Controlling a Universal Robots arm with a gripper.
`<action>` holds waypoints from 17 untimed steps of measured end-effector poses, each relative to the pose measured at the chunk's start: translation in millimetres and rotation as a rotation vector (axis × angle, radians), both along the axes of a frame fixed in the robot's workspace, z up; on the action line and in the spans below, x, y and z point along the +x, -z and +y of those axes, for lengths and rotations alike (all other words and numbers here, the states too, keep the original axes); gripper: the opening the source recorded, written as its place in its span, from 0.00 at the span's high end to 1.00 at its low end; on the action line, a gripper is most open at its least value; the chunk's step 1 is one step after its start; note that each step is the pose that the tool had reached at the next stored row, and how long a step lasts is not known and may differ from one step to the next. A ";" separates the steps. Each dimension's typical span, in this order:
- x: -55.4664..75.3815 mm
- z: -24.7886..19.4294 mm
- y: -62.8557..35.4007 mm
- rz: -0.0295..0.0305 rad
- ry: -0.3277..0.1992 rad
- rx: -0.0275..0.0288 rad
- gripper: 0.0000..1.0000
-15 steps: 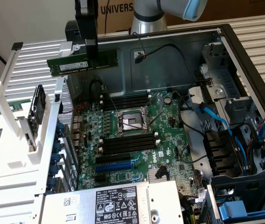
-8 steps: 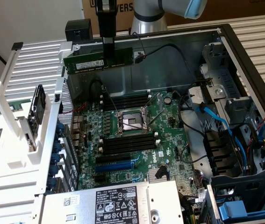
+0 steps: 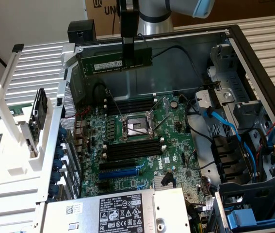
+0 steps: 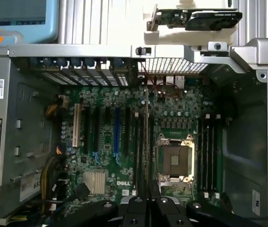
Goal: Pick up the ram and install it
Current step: 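Pick up the ram and move it above insertion slot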
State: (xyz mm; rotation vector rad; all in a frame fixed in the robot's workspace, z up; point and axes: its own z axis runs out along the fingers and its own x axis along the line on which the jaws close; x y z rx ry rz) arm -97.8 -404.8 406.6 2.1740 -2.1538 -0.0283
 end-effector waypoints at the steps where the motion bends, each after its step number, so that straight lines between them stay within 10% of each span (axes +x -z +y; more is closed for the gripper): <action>1: 2.1 0.0 0.4 -0.0001 0.001 0.0055 0.88; 7: 17.1 7.6 13.2 0.0000 0.004 0.0331 0.88; 17: 16.4 10.7 20.7 -0.0004 0.042 0.0363 0.88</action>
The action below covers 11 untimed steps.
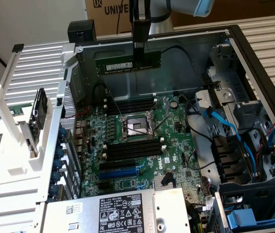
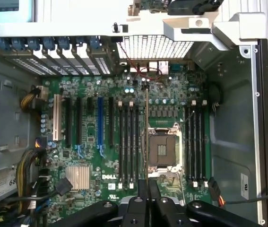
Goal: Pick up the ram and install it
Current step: 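Pick up the ram and move it above insertion slot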
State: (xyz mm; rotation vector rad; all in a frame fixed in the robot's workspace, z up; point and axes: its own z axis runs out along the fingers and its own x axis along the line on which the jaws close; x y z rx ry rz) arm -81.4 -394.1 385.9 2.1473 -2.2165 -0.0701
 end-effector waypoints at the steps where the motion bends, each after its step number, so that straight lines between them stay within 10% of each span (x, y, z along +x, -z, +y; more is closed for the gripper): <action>1: 0.2 -0.1 3.4 -0.0001 0.005 0.0038 0.88; 7: 1.8 -0.4 13.2 0.0005 0.027 0.0296 0.88; 11: 1.8 -0.4 13.4 0.0007 0.027 0.0301 0.88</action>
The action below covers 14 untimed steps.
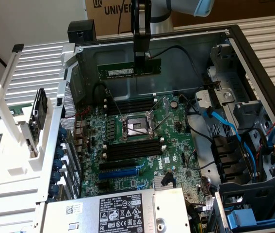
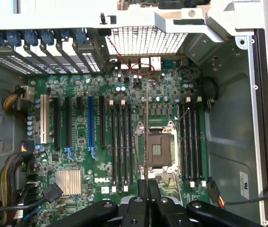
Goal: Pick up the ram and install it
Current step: 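Pick up the ram and move it above insertion slot, then insert the ram into the slot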
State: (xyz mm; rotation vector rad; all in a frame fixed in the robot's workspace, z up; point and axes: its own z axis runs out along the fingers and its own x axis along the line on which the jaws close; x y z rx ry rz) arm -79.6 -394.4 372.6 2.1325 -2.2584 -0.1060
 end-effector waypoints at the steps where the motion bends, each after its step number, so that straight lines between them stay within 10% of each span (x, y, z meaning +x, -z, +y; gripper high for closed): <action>1: 0.0 0.0 0.0 0.0000 0.000 0.0000 0.88; 14: -0.6 0.0 0.7 -0.0001 0.000 0.0002 0.88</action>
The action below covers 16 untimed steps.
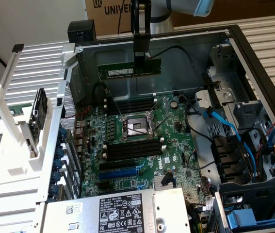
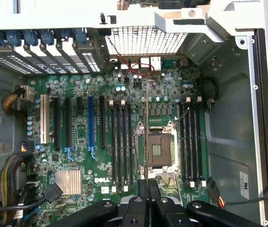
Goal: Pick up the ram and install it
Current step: 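Insert the ram into the slot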
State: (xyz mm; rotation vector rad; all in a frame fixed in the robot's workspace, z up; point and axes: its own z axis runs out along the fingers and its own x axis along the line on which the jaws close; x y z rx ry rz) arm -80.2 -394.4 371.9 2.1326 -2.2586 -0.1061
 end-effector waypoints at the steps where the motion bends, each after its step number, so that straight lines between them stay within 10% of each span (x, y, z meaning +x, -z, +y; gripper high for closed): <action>1: -0.2 0.0 1.4 0.0000 0.000 -0.0002 0.88; 7: -0.3 -0.5 14.8 0.0087 0.000 -0.0028 0.88; 16: -0.1 -13.5 35.1 0.0107 0.000 -0.0024 0.88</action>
